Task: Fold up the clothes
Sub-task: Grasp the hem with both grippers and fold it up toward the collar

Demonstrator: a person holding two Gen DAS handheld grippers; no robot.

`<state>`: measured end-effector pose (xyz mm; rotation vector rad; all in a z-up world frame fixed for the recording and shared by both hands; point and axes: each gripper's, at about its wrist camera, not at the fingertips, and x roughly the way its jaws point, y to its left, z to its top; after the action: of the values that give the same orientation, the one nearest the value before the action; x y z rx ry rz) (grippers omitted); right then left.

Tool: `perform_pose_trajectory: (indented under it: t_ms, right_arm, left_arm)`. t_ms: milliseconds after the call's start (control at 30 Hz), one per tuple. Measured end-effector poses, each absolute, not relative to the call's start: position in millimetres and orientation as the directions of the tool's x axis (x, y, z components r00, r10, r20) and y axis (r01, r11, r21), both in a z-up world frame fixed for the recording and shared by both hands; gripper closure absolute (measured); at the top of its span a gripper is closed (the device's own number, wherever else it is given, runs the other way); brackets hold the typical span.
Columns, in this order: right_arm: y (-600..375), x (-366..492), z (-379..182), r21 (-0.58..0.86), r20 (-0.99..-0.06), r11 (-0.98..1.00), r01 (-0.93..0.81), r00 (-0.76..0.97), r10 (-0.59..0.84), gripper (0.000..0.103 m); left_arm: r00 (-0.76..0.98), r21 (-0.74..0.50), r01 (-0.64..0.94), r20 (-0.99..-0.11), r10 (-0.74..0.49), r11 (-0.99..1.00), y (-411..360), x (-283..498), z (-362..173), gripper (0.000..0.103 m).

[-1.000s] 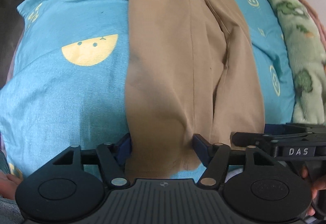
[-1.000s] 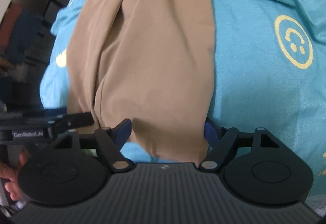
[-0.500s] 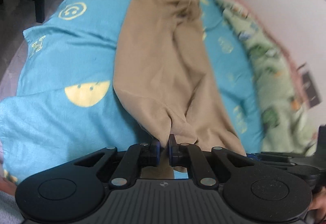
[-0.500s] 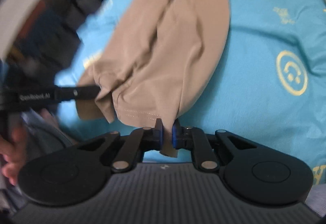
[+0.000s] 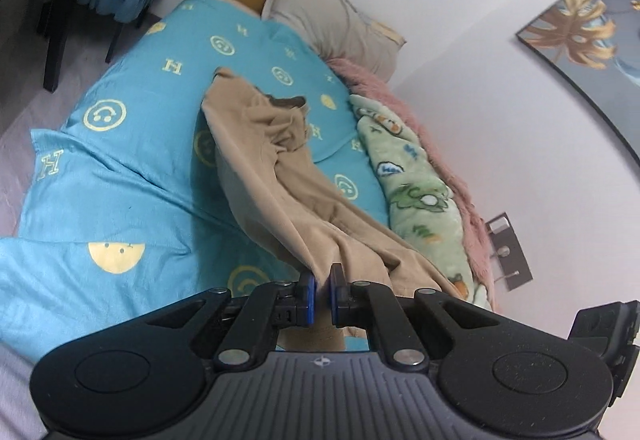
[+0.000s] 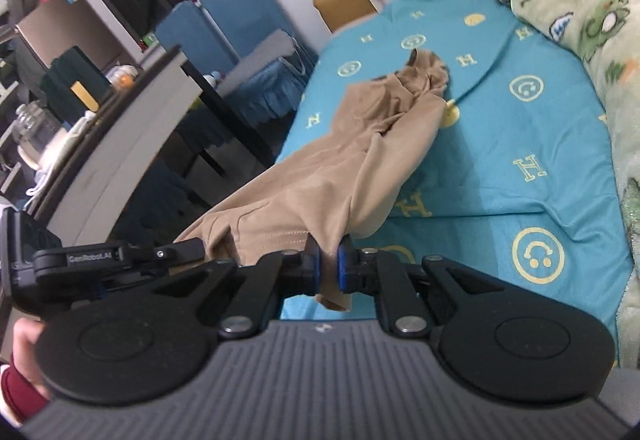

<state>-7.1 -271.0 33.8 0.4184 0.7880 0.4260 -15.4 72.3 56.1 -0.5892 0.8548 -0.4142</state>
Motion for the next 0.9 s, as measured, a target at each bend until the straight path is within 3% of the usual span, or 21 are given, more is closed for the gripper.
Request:
perform_pose_trajectory:
  t_ms: [433,900]
  right_arm:
    - [-275,-113,2,0.546,-0.577,0.819,-0.177,0.629,0.521,0.092]
    - [-249,43,3,0.468,-0.567,0.879,-0.089,0.733,0.376,0.091]
  left_arm:
    - [0.530,-0.635,0.123,-0.608,-0.591,0.763,83,-116,9,0.096]
    - [0.659,-0.503,0.041,-0.636,-0.402,0.863,55,68,27,0.096]
